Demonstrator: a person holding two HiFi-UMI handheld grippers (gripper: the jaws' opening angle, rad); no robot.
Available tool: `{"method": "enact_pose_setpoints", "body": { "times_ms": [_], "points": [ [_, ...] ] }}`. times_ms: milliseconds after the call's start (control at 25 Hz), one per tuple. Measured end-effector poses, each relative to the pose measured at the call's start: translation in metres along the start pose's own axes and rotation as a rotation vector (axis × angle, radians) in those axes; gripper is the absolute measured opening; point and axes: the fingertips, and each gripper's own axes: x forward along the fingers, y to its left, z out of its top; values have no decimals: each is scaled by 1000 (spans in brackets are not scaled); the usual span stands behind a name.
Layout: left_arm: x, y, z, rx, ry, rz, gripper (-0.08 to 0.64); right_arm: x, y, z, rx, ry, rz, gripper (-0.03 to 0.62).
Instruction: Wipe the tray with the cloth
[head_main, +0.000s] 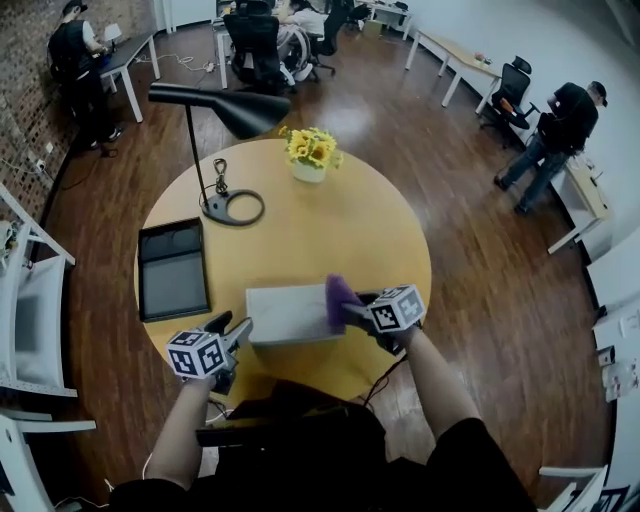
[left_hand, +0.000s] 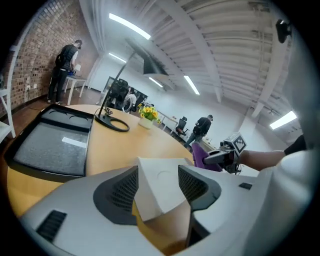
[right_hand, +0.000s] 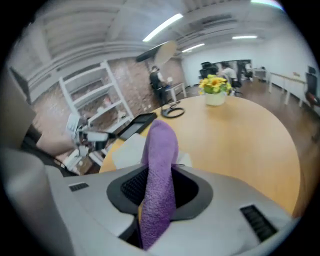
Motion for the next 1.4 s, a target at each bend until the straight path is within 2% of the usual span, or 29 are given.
{"method": "enact_pose_setpoints", "body": {
  "times_ms": [80,120,240,360,480,520,680,800,1000,1160,1400],
  "points": [
    [22,8,-9,-27,58,27,249,-3,-29,16,163,-87,-19,112],
    [32,13,-16,-40,94,40,277,-1,-41,21,247,-126,-15,112],
    [53,22,-34,-76,187,84,281,13,-64,25,486,-217,28,114],
    [59,19,-42,-132,213,85,281,28,-80,22,694,-281,89,114],
    [62,19,-51,-184,216,86,281,39,-99,13,959,-347,161,112],
    [62,20,-54,-195,215,93,281,43,-103,8,1010,-359,168,112],
    [62,27,-58,-227,200,118,281,51,-107,-8,1084,-399,156,110],
    [62,29,-58,-242,191,118,281,50,-98,-21,1118,-393,143,110],
    [62,33,-59,-275,174,118,282,53,-86,-67,1082,-325,91,109],
    [62,35,-58,-296,146,127,281,43,-67,-81,1110,-355,92,109],
    [58,39,-50,-268,136,78,278,34,-45,-108,1146,-412,84,109]
  ]
}}
